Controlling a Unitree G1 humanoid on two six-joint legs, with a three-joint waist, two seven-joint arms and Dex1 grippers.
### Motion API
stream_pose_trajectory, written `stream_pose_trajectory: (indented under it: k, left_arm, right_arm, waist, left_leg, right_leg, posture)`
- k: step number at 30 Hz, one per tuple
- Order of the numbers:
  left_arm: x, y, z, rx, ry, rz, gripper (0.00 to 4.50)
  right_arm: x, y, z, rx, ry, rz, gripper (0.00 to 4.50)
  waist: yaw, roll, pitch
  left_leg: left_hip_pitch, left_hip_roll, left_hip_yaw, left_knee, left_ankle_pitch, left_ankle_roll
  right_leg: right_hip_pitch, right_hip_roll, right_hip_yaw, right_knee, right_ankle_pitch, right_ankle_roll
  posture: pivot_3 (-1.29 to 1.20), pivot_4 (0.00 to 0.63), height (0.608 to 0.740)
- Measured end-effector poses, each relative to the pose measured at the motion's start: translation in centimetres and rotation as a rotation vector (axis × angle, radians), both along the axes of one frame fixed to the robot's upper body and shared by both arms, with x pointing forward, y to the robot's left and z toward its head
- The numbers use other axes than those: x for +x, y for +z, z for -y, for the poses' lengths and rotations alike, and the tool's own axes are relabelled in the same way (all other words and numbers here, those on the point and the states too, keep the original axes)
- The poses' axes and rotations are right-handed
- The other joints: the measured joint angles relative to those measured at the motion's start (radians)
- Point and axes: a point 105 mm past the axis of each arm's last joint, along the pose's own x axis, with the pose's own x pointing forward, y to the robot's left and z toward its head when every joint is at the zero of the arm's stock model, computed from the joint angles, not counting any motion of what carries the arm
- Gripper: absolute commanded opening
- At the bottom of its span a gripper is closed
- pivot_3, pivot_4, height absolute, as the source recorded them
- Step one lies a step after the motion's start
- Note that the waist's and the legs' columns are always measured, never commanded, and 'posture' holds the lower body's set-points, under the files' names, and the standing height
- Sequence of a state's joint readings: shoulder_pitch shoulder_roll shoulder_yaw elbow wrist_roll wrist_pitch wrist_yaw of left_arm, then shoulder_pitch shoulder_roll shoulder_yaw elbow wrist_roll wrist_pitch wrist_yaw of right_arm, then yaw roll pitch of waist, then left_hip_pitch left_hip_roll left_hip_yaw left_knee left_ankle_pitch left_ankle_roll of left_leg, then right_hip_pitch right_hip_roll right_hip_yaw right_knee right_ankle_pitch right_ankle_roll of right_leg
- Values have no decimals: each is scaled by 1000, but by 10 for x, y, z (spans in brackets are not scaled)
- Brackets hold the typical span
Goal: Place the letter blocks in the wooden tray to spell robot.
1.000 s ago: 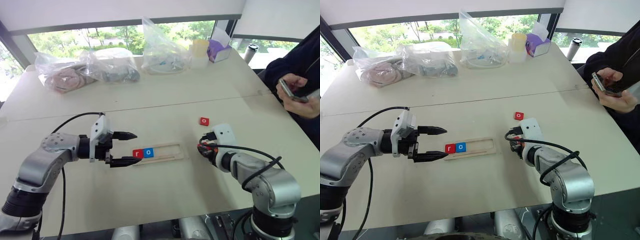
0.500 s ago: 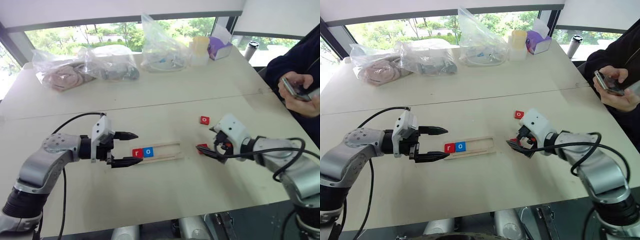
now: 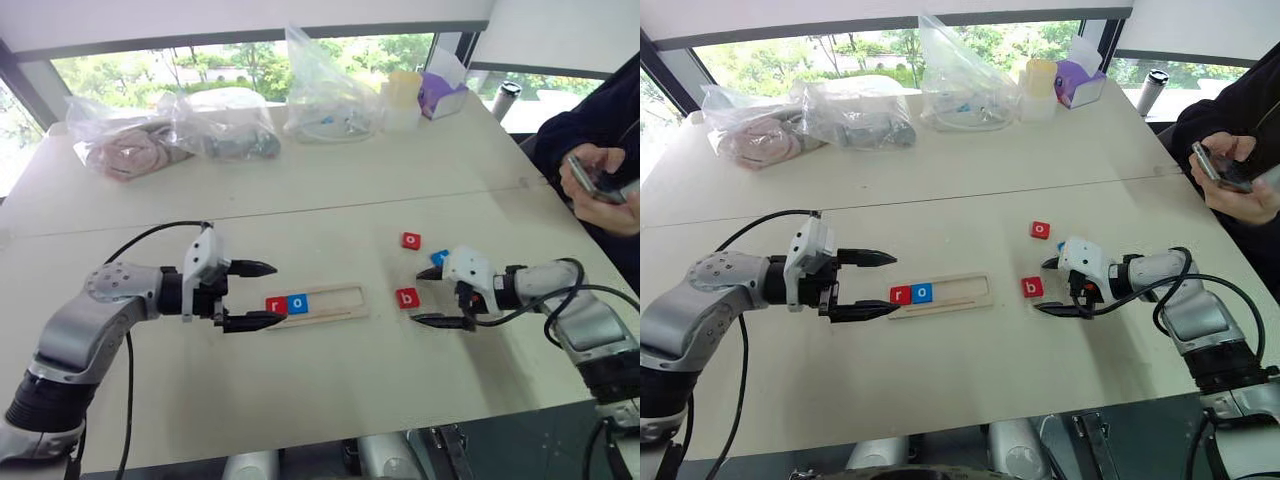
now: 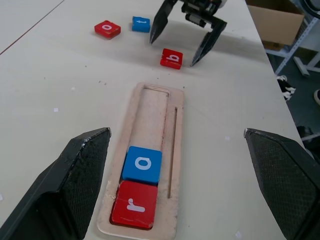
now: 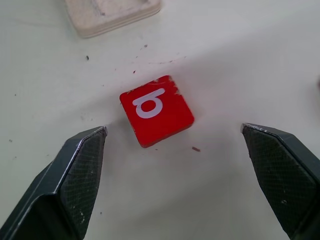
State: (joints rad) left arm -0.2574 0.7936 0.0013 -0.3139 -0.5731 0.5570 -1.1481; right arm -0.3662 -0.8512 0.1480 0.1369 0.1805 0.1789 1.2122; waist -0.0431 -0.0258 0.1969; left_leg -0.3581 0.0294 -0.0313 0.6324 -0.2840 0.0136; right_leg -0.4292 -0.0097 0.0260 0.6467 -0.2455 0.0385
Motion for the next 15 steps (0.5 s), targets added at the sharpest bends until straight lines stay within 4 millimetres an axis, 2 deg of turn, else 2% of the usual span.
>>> stream_pose_trajectory:
  k: [3, 5, 6, 11, 15]
  left_arm:
    - [0, 0, 0, 0, 0, 1, 4500]
    - [-1, -1, 0, 0, 5, -2, 4500]
    - [0, -2, -1, 0, 9, -3, 4500]
    - [0, -1, -1, 0, 18, 1, 4500]
    - [0, -1, 0, 0, 19, 2, 4500]
  right_arm:
    - [1, -1, -1, 4, 14, 0, 4422]
    - [0, -1, -2, -2, 26, 6, 3915]
    - [0, -2, -2, -2, 33, 5, 3585]
    - [-2, -4, -11, 17, 66, 8, 1126]
    - [-2, -2, -15, 13, 77, 16, 1103]
  waist:
    - [0, 0, 0]
    - [1, 0, 0]
    - [0, 0, 0]
    - [0, 0, 0]
    - [0, 0, 0]
  left_leg:
    - [0, 0, 0, 0, 0, 0]
    - [1, 0, 0, 1, 0, 0]
    - [1, 0, 0, 1, 0, 0]
    - [1, 0, 0, 1, 0, -1]
    - [1, 0, 0, 1, 0, -1]
  right_leg:
    - [0, 0, 0, 0, 0, 0]
    - [1, 0, 0, 0, 0, 0]
    - [1, 0, 0, 0, 0, 0]
    - [1, 0, 0, 1, 0, 0]
    - [1, 0, 0, 1, 1, -1]
  posture:
    - [0, 150, 740]
    - [0, 150, 740]
    - [0, 150, 740]
    - [0, 150, 740]
    - [0, 150, 740]
